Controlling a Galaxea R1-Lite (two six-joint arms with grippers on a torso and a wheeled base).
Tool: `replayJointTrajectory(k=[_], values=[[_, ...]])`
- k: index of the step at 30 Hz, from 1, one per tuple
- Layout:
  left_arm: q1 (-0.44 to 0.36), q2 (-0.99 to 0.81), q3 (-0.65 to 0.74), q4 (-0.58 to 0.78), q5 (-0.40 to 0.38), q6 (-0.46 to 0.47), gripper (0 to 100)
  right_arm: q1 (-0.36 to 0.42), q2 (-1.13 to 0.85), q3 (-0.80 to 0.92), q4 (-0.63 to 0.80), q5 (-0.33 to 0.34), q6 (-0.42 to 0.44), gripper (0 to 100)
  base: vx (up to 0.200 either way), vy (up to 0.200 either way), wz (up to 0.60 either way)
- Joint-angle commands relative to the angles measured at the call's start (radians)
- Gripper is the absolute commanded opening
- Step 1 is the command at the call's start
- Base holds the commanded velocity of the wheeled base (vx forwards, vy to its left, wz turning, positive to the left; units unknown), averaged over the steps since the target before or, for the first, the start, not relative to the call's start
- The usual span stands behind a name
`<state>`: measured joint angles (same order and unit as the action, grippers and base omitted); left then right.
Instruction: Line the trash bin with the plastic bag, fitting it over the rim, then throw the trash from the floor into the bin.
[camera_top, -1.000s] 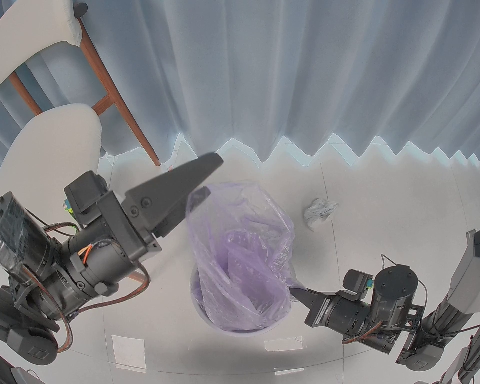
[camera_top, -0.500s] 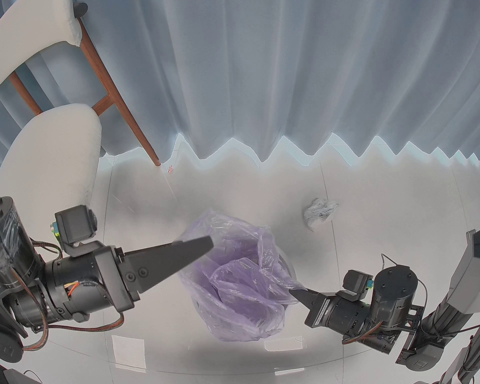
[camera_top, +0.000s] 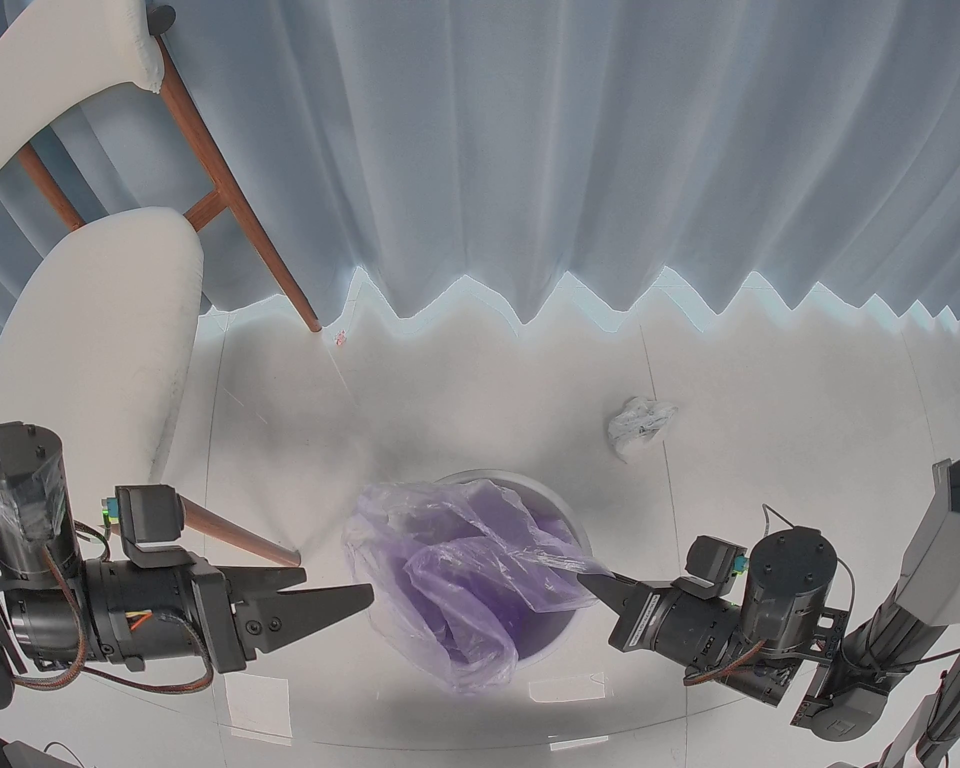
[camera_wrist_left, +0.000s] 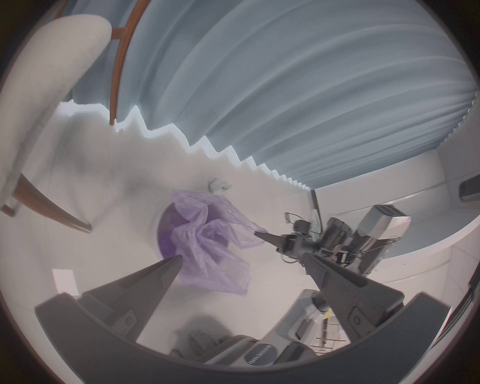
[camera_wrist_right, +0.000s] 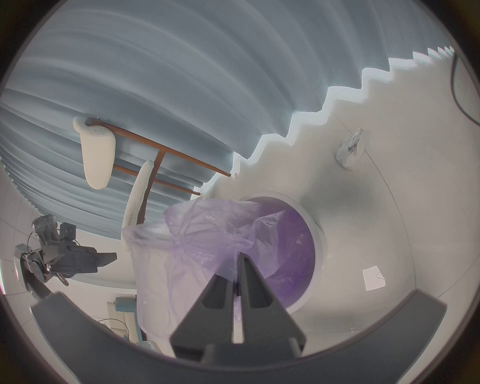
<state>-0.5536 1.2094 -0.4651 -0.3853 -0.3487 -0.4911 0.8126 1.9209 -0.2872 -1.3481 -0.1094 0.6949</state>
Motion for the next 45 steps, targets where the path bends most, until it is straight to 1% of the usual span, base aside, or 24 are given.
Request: replayJointTrajectory(k=[1, 2, 6, 9, 17, 20, 21, 28, 34, 39, 42, 45], values=[[0.087, 0.013, -0.023, 0.034, 0.004, 0.065, 100, -0.006, -0.011, -0.012, 0.0, -0.003, 0.0, 0, 0.0, 0.0, 0.0], [0.098, 0.025, -0.018, 0.034, 0.002, 0.065, 100, -0.007, -0.011, -0.012, 0.0, -0.004, 0.0, 0, 0.0, 0.0, 0.0], [0.095, 0.035, 0.022, 0.034, 0.002, 0.08, 100, -0.007, -0.008, -0.009, 0.0, -0.006, 0.0, 0, 0.0, 0.0, 0.0], [0.093, 0.058, 0.025, 0.034, 0.004, 0.097, 100, -0.007, -0.008, -0.006, 0.0, -0.006, 0.0, 0, 0.0, 0.0, 0.0], [0.098, 0.062, 0.039, 0.04, 0.007, 0.097, 100, -0.007, -0.008, -0.004, 0.0, -0.006, 0.0, 0, 0.0, 0.0, 0.0], [0.098, 0.065, 0.046, 0.049, 0.024, 0.097, 100, -0.007, -0.008, -0.006, -0.002, -0.006, 0.0, 0, 0.0, 0.0, 0.0], [0.098, 0.078, 0.045, 0.066, 0.054, 0.098, 100, -0.007, -0.01, -0.006, -0.002, -0.006, 0.0, 0, 0.0, 0.0, 0.0], [0.098, 0.127, 0.023, 0.074, 0.163, 0.1, 100, -0.016, -0.017, -0.006, -0.003, -0.01, 0.0, 0, 0.0, 0.0, 0.0], [0.103, 0.176, -0.004, 0.071, 0.185, 0.092, 100, -0.016, -0.016, -0.004, -0.003, -0.01, -0.002, 0, 0.0, 0.0, 0.0], [0.129, 0.237, -0.017, 0.065, 0.183, 0.088, 100, -0.01, -0.01, 0.008, -0.048, -0.009, -0.021, 0, 0.0, 0.0, 0.0], [0.13, 0.274, -0.037, 0.063, 0.171, 0.057, 100, -0.01, -0.005, 0.019, -0.085, -0.009, -0.035, 0, 0.0, 0.0, 0.0], [0.123, 0.28, -0.06, 0.063, 0.165, -0.02, 100, -0.01, -0.005, 0.019, -0.086, -0.009, -0.035, 0, 0.0, 0.0, 0.0]])
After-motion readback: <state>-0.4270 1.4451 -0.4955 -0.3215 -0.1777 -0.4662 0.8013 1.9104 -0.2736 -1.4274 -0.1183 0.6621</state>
